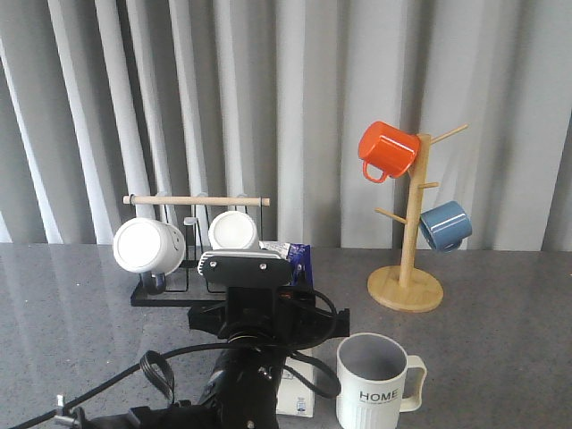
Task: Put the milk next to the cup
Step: 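Lower the milk carton beside the white HOME mug with the left gripper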
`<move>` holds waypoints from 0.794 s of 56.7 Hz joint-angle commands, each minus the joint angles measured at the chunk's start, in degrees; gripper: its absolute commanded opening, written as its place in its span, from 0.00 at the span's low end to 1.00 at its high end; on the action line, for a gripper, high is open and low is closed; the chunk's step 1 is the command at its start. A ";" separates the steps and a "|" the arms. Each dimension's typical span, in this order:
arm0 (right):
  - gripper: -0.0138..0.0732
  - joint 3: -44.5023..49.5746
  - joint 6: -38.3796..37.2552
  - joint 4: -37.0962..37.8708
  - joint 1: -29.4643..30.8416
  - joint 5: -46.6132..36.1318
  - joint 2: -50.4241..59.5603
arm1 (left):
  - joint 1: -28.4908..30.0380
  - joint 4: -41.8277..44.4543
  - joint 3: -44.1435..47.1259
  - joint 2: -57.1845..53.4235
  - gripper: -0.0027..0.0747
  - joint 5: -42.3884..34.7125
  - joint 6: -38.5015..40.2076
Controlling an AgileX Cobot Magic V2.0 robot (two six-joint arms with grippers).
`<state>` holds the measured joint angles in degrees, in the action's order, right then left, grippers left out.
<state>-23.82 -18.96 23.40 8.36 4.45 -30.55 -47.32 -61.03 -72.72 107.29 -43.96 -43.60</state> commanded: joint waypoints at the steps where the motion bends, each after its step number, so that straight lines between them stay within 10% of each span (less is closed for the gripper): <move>1: 0.16 -1.41 0.13 0.31 0.40 -3.44 -0.09 | -0.38 1.63 -2.08 -2.31 0.35 -3.51 -0.29; 45: 0.16 -1.41 0.13 0.31 0.40 -3.39 -0.09 | -1.25 -7.30 -1.97 -1.82 0.35 -3.04 -4.11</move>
<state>-23.82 -18.96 23.40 8.36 4.83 -30.55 -48.32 -67.72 -73.23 108.36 -45.40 -45.79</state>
